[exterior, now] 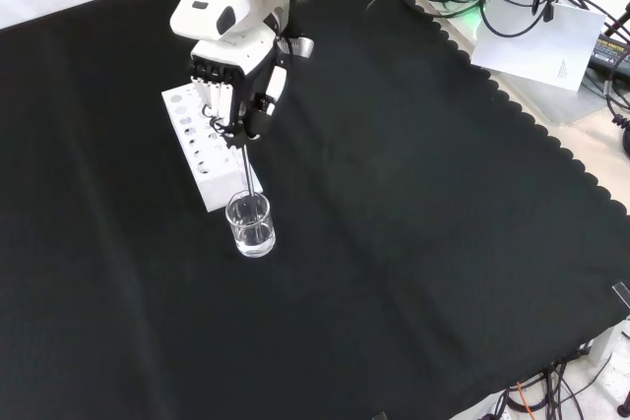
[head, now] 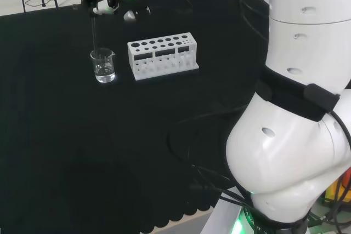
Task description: Stir in the beaker to the left of the white test tube rack with the glass rod.
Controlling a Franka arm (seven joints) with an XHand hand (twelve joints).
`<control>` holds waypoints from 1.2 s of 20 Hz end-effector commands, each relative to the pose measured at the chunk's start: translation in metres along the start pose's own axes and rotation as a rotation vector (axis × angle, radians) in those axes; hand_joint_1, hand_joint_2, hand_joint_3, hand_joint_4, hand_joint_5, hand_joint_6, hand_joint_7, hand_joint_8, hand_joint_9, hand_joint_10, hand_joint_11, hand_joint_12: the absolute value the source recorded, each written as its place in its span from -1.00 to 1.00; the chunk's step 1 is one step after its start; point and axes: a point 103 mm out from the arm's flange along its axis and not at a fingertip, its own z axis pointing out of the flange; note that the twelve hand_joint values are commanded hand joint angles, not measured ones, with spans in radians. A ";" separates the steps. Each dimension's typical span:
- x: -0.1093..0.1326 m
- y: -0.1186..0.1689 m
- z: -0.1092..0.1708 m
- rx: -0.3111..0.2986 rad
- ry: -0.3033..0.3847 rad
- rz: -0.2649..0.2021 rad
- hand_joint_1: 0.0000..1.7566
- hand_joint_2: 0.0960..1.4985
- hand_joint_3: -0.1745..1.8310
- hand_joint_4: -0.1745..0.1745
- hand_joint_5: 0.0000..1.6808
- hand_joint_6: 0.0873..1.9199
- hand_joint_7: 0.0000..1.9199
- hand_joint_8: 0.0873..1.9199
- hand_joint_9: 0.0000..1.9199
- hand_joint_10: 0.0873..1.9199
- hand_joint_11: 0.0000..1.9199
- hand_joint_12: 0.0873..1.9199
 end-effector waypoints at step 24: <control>0.010 -0.015 0.003 0.056 -0.002 0.001 0.47 0.39 -0.83 -1.00 0.24 -0.43 0.19 0.05 0.63 -0.22 0.70 -0.60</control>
